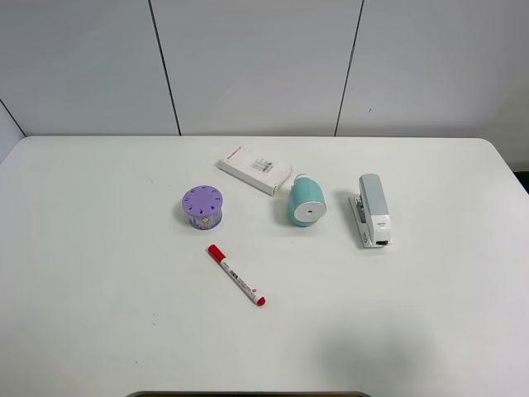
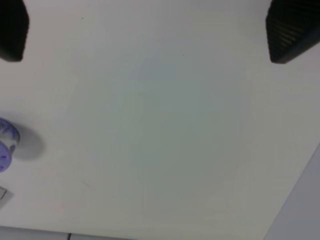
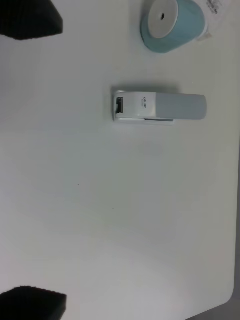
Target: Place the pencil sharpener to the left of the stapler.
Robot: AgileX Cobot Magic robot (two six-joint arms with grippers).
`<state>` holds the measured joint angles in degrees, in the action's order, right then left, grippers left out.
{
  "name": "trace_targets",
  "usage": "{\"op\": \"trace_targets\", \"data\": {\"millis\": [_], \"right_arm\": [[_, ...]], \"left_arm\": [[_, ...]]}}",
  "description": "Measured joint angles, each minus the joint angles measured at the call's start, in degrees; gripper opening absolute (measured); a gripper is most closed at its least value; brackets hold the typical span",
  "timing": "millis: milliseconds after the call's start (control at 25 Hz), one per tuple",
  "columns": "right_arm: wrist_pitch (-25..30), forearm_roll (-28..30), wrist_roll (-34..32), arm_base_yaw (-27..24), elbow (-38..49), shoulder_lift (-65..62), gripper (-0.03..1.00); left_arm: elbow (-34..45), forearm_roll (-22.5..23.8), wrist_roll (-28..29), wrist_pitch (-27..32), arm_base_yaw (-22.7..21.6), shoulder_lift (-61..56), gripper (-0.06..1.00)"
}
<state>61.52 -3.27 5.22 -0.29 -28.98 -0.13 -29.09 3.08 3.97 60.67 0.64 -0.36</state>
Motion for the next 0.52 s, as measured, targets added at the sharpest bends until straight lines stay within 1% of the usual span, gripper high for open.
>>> {"op": "trace_targets", "data": {"millis": [520], "right_arm": [[-0.26,0.0,0.0,0.0,0.0,0.0,0.99]], "left_arm": [[0.0,0.0,0.0,0.0,0.0,0.0,0.95]]}}
